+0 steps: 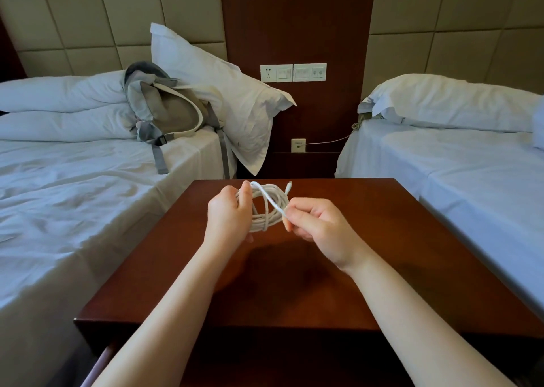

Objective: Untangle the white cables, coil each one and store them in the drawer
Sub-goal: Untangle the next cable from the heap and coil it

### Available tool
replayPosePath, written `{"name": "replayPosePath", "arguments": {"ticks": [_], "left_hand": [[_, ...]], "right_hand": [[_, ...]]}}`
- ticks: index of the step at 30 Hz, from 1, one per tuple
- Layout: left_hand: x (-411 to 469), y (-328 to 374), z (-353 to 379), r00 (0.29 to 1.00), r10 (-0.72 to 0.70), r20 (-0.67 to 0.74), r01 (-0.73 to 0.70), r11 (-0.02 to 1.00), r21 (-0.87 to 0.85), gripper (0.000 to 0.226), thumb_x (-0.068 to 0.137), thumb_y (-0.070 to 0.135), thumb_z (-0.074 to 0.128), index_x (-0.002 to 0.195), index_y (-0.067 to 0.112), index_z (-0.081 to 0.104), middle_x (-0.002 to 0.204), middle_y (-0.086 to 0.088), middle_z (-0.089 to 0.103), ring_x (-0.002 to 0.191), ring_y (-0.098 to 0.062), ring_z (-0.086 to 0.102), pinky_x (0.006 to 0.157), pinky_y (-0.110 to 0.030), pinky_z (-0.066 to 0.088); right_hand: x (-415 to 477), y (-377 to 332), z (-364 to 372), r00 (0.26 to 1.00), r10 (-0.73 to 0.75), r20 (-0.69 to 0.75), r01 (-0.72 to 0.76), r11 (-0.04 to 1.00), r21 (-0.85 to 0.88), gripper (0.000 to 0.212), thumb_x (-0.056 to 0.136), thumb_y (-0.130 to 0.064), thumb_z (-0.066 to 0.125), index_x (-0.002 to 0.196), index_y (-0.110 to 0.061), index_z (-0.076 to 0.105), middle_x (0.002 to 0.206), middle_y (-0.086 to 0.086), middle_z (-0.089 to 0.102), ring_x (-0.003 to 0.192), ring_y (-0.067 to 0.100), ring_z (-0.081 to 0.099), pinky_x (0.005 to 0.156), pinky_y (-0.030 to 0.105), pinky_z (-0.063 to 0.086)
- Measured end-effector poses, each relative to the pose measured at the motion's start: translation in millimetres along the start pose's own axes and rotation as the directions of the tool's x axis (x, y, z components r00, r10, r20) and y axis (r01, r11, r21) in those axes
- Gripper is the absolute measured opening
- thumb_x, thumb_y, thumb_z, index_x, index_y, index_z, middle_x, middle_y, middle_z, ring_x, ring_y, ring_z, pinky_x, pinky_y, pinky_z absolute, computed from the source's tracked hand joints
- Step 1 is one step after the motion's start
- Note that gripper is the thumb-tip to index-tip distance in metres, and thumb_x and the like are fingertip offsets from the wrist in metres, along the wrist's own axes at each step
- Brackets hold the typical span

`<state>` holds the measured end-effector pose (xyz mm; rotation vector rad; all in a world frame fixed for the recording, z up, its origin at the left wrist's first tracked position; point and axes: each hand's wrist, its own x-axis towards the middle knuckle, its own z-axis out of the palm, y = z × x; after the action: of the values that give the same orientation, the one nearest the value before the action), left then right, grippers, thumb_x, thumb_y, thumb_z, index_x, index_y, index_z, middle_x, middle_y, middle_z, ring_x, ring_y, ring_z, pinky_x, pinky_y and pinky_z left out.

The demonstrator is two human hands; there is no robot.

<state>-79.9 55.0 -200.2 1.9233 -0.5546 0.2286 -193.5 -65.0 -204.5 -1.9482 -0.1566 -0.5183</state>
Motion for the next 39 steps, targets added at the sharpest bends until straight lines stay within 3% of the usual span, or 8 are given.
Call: {"name": "replayPosePath", "arguments": {"ticks": [6,11,14,18,25,31,34,39], "left_hand": [[1,-1,0,0.987,0.013,-0.163,-0.032,0.993,-0.115,0.043,0.099,0.032,0.04,0.071,0.0,0.049,0.063,-0.009,0.051,0.057,-0.024,0.051,0.05,-0.024,0.039],[3,8,-4,0.992,-0.032,-0.12,-0.021,0.907,-0.42,0.049,0.1,0.034,0.035,0.091,-0.009,0.056,0.063,-0.026,0.051,0.039,-0.019,0.048,0.036,-0.026,0.038],[2,18,-11,0.998,-0.025,-0.065,-0.017,0.82,-0.573,0.048,0.102,0.033,0.033,0.094,-0.007,0.058,0.05,-0.013,0.05,0.034,-0.017,0.044,0.034,-0.025,0.035],[5,30,-26,0.999,-0.031,-0.021,0.006,0.683,-0.731,0.038,0.101,0.032,0.034,0.083,0.01,0.058,0.05,-0.001,0.052,0.041,-0.015,0.046,0.033,-0.021,0.033],[-11,37,-17,0.953,0.14,0.267,0.097,0.696,-0.712,0.038,0.1,0.032,0.037,0.09,0.004,0.06,0.049,-0.005,0.049,0.034,-0.015,0.044,0.029,-0.019,0.031],[-27,38,-7,0.833,0.27,0.483,0.078,0.807,-0.586,0.037,0.098,0.03,0.038,0.087,0.003,0.062,0.045,-0.004,0.051,0.03,-0.014,0.042,0.029,-0.02,0.03],[-24,32,-7,0.828,0.237,0.509,-0.021,0.919,-0.393,0.037,0.098,0.032,0.041,0.091,0.001,0.06,0.048,-0.005,0.047,0.032,-0.016,0.039,0.03,-0.021,0.03],[-26,28,-1,0.818,0.197,0.54,-0.139,0.979,-0.147,0.031,0.097,0.034,0.045,0.078,0.014,0.059,0.055,0.001,0.053,0.043,-0.017,0.046,0.038,-0.023,0.038]], "right_hand": [[0,6,9,0.997,0.019,0.08,0.005,0.956,-0.293,0.032,0.095,-0.023,0.052,0.064,-0.027,0.057,0.065,0.003,0.059,0.068,0.021,0.056,0.071,0.035,0.047],[4,11,14,0.991,0.081,0.107,-0.03,0.912,-0.41,0.03,0.096,-0.037,0.047,0.068,-0.033,0.057,0.065,-0.008,0.058,0.064,0.017,0.055,0.067,0.04,0.047],[3,12,9,0.998,0.047,0.044,-0.027,0.93,-0.367,0.031,0.098,-0.038,0.041,0.072,-0.025,0.054,0.061,-0.004,0.051,0.061,0.026,0.051,0.062,0.044,0.043],[4,12,-5,0.993,0.109,-0.036,-0.112,0.871,-0.478,0.04,0.099,-0.044,0.032,0.068,-0.023,0.045,0.062,-0.002,0.047,0.057,0.014,0.045,0.059,0.033,0.036],[7,18,-12,0.965,0.17,-0.198,-0.239,0.883,-0.405,0.04,0.098,-0.041,0.042,0.064,-0.019,0.042,0.054,-0.009,0.042,0.051,0.006,0.037,0.057,0.03,0.03],[15,14,-21,0.945,0.221,-0.241,-0.278,0.931,-0.238,0.037,0.092,-0.003,0.053,0.068,-0.03,0.047,0.067,-0.013,0.049,0.056,-0.002,0.047,0.058,0.009,0.041],[12,9,-28,0.941,0.236,-0.243,-0.242,0.97,0.002,0.023,0.091,-0.02,0.059,0.07,-0.012,0.057,0.061,-0.005,0.055,0.054,0.001,0.051,0.06,0.018,0.046],[3,8,-29,0.945,0.217,-0.245,-0.177,0.969,0.173,0.034,0.094,-0.032,0.054,0.065,-0.014,0.051,0.052,-0.003,0.041,0.053,0.014,0.038,0.068,0.036,0.04]]}}
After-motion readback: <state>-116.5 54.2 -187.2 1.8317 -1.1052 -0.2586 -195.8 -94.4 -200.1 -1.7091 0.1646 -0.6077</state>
